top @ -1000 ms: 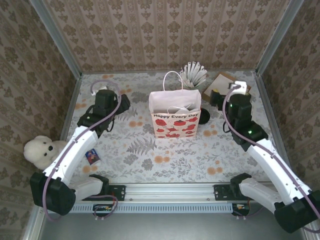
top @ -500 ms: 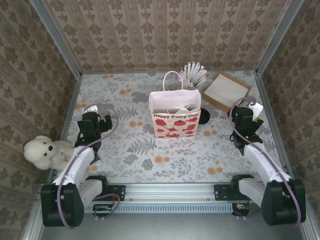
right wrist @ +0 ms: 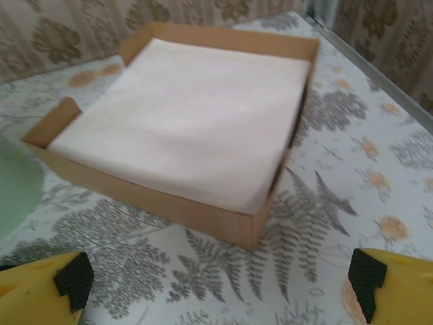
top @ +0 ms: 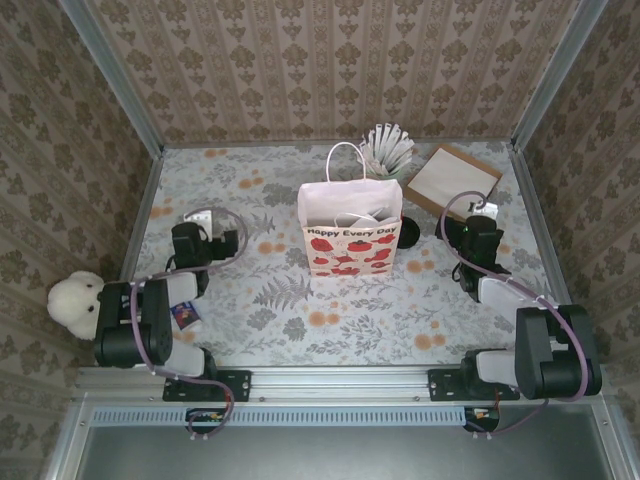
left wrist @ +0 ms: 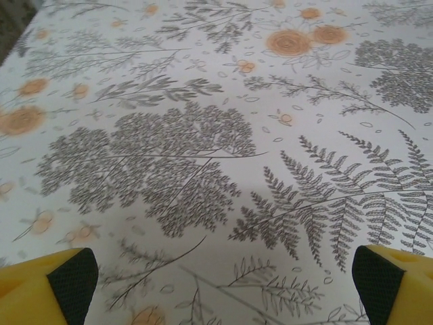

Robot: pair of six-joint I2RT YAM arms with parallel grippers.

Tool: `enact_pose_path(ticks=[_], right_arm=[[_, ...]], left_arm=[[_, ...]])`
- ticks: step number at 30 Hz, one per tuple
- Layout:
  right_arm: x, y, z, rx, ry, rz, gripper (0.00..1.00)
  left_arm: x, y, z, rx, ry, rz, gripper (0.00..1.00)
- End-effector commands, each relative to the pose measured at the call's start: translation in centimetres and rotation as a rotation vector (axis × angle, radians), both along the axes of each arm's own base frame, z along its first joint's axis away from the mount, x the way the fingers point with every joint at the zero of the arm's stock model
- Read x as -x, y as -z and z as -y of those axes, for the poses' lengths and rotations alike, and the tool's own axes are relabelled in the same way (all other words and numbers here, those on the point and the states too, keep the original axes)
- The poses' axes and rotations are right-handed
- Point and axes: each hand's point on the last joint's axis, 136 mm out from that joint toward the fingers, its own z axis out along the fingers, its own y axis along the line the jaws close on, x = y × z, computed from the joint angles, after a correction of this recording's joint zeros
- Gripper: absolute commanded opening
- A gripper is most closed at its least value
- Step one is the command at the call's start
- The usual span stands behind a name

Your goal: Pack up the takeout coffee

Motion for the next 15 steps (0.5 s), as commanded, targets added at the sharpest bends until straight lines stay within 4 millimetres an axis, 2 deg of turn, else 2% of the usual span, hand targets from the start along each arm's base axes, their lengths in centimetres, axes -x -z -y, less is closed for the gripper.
enact_pose_path(ticks=[1,3,5,8,9,13,15], right_arm=[[-0.7,-1.2,-0.9,0.022,-0.075,0.074,1.00],[-0.7,-1.1,-0.9,0.035,-0.078,0.087,1.00],[-0.7,-1.0,-0.6,0.048,-0.065,0.101,1.00],[-0.3,-0.5,1.0,0.058,0.031,0.129,1.00],[-0.3,-0.2,1.2,0.057,0.051,0.133,1.00],[0.3,-0.3,1.0,0.081,0.057,0.170,1.00],[0.7,-0.6,0.2,0.103,0.027,0.208,1.00]], left_arm=[[-1.0,-2.6,0.8,-0.008,0.072,0.170,1.00],[-0.6,-2.1,0.5,-0.014,0.052,0.207,1.00],[-0.9,-1.9,-1.0,-0.022,-0.049,0.173,1.00],[-1.0,-2.0,-1.4,-0.112,-0.132,0.169,1.00],[-0.7,-2.1,-2.4,-0.121,-0.212,0.172,1.00],[-0.6,-2.2,-2.7,-0.117,-0.225,0.174,1.00],[-0.6,-2.2,-2.8,-0.117,-0.226,0.175,1.00]])
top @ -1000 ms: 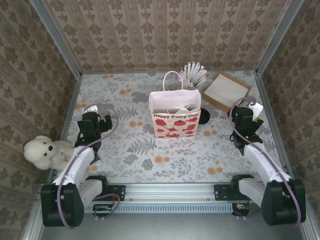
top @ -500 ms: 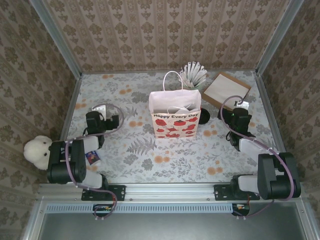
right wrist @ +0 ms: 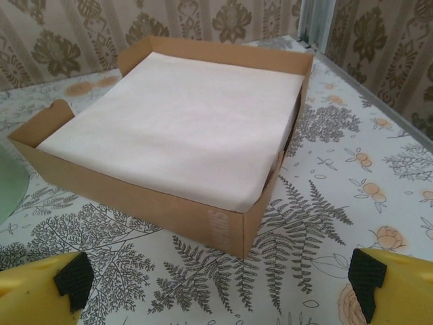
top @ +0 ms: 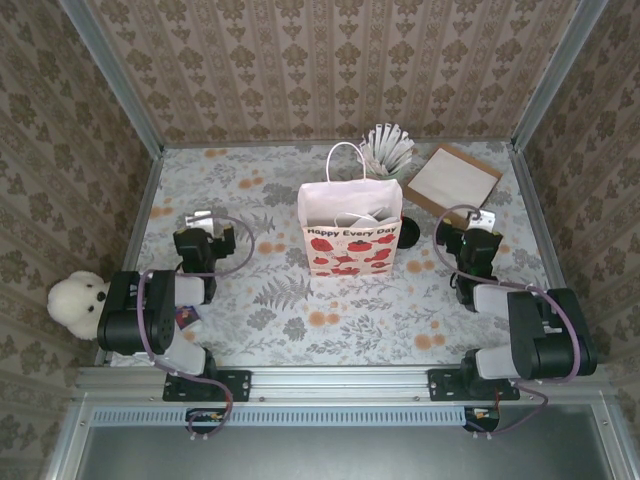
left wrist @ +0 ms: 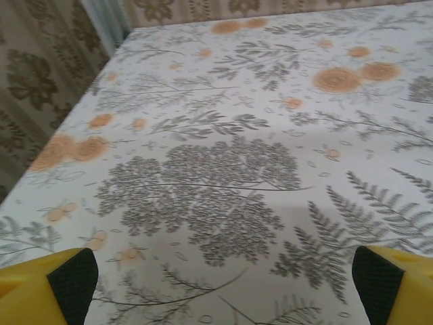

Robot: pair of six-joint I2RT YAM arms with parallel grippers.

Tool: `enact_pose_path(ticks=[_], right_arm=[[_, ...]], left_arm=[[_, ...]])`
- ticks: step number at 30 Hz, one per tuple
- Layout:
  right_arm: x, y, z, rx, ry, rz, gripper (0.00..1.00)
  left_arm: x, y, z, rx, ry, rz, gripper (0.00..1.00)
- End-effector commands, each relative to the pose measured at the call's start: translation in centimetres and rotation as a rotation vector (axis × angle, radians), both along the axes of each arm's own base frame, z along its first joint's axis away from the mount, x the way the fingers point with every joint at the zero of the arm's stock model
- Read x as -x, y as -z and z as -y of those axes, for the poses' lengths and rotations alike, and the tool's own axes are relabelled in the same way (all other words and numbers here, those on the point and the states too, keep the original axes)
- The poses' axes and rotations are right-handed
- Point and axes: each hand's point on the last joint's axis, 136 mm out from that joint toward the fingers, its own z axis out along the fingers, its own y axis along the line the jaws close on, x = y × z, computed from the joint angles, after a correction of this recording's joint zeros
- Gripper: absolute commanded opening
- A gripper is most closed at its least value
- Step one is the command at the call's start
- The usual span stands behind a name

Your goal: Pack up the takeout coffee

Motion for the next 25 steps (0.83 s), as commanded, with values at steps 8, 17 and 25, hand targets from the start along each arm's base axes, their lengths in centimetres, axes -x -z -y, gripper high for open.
enact_pose_path(ticks=[8,17,25], right_arm=[[-1.7,0.0,-3.4,0.140,-0.087,0.034,1.00],[-3.2,1.0,-3.3,0.054,-0.180,-0.032,1.00],[-3.3,1.0,-3.5,0.046,-0.203,-0.031,1.00]], left_arm=[[-0.4,-1.3,-0.9,-0.002,-0.058,0.051,1.00],[-0.6,-1.1,-0.2,-0.006,-0.018,0.043,1.00],[-0.6,-1.0,-0.1,0.001,-0.006,0.039,1.00]])
